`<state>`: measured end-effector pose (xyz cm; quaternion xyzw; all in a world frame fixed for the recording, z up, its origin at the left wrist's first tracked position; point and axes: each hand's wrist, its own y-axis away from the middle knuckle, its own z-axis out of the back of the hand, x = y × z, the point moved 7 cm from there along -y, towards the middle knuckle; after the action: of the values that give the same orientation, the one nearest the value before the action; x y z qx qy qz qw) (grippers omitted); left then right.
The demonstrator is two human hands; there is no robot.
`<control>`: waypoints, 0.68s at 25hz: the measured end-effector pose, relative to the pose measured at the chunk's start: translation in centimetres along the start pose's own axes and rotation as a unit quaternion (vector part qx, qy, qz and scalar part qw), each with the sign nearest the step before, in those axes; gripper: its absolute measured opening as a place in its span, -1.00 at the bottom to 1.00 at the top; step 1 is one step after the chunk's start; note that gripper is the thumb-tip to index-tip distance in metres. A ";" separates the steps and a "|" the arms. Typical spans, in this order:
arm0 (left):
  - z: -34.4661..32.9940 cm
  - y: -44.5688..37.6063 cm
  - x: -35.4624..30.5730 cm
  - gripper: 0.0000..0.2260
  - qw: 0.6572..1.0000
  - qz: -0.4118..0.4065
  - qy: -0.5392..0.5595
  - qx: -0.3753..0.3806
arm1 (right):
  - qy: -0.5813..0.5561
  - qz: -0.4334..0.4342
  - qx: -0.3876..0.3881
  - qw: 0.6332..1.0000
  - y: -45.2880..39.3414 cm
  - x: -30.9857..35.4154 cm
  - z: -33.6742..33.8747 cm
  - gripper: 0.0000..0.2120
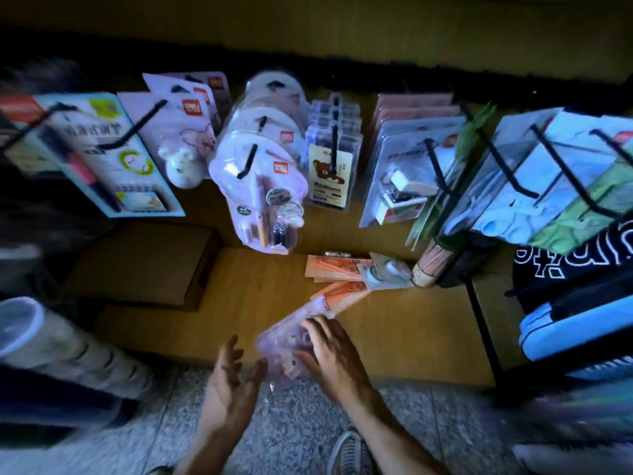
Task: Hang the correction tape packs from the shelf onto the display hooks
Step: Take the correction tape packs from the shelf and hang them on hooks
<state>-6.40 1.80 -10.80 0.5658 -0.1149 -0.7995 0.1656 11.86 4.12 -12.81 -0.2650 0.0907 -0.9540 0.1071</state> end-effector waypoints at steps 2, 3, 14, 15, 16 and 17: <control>2.8 -0.8 -3.3 -0.42 1.000 -0.026 -0.003 -0.017 | -0.049 0.075 -0.030 0.995 -1.2 4.8 3.0 -0.65; 4.2 -1.0 -5.4 -0.57 0.998 -0.052 -0.013 -0.011 | -0.052 0.113 -0.047 0.991 -1.7 7.3 4.7 -0.67; 10.5 6.8 -14.6 -0.92 0.988 -0.086 0.110 0.072 | -0.436 -0.227 -0.099 0.865 -1.6 11.0 14.9 -0.56; 10.3 7.7 -14.5 -0.93 0.985 -0.078 0.129 0.088 | -0.484 -0.233 -0.065 0.841 -1.0 11.4 14.8 -0.73; 10.0 8.6 -14.6 -0.93 0.981 -0.074 0.144 0.103 | -0.497 -0.231 -0.043 0.835 -0.1 11.9 15.2 -0.86; 9.5 9.5 -14.8 -0.93 0.978 -0.073 0.156 0.119 | -0.504 -0.230 -0.038 0.832 0.9 12.3 15.8 -0.89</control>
<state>-9.59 -1.08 8.70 0.7064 -0.1406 -0.6915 0.0542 10.03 -1.68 6.22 -0.7261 -0.0037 -0.6811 -0.0946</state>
